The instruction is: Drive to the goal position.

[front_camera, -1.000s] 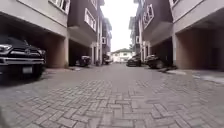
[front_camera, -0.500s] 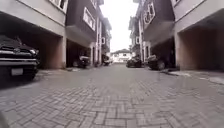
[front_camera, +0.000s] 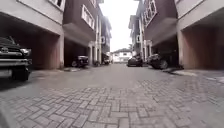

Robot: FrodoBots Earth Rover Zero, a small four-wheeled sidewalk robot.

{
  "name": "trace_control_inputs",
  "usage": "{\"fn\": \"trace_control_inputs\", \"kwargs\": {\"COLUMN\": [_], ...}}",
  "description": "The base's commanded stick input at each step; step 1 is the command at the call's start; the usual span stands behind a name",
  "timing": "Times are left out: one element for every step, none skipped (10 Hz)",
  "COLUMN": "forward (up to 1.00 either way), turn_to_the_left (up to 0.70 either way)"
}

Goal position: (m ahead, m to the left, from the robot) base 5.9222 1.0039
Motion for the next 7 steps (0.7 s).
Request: {"fn": "trace_control_inputs", "kwargs": {"forward": [0.7, 0.7, 0.7, 0.7, 0.7, 0.7, 0.7], "turn_to_the_left": [0.0, 0.0, 0.0, 0.0, 0.0, 0.0, 0.0]}}
